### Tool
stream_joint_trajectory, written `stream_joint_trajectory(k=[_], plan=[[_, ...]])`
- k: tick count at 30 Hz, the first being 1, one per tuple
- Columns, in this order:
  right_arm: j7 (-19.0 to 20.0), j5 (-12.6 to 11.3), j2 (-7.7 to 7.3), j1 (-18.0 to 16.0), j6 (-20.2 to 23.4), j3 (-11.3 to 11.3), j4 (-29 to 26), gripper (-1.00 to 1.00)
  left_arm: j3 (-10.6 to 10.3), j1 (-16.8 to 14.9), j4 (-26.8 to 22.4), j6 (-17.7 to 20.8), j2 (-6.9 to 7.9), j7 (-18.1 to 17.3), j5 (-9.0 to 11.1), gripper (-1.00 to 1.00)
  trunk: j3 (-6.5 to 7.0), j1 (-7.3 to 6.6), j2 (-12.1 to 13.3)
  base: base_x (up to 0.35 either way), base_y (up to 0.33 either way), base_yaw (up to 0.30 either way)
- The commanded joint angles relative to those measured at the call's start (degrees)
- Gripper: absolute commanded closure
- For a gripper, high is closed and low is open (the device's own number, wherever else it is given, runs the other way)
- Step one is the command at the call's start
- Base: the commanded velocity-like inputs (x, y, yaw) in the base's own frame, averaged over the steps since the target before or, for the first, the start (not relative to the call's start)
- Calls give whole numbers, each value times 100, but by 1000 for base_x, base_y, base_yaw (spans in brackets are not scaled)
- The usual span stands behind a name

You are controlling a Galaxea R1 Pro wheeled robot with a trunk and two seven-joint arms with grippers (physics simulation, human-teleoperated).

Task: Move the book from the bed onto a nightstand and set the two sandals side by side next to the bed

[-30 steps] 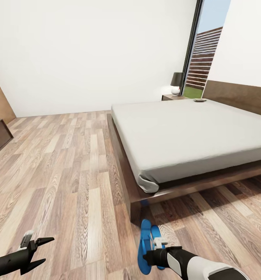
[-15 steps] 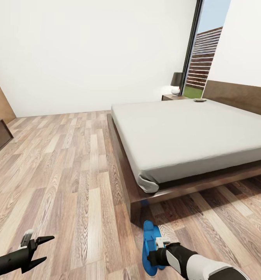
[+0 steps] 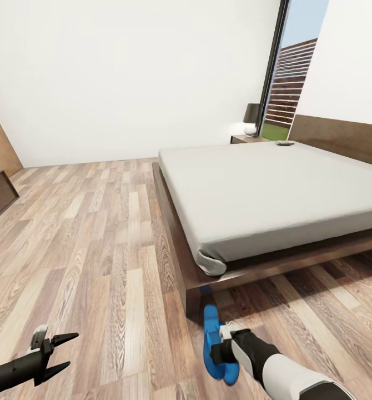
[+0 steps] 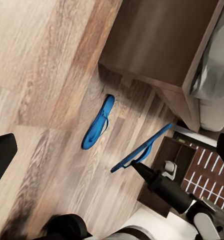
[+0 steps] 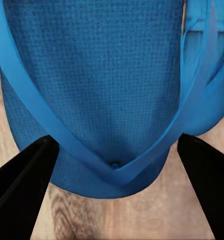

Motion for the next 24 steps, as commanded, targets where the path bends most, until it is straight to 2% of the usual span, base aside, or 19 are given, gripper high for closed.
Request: stream_joint_trajectory(k=[1,6,14,24], plan=[[-56,-9,-2,-2,85,49,-55,100,-50,-3,0,30,-3,-23,43,-100,-5,-1,-2,0,0,0],[-164,166,0,-2,185,58,-128,100,-56,-3,1,-21,-7,-37,44,-100,-5,-1,-2,0,0,0],[-317,220,12,-2,358,60,-232,100,-50,-3,3,-34,-3,-254,11,-100,-5,-1,-2,0,0,0],[-399,221,26,-2,377,62,-380,100,-49,-3,4,-35,5,-307,11,-100,-227,25,-15,0,0,0]])
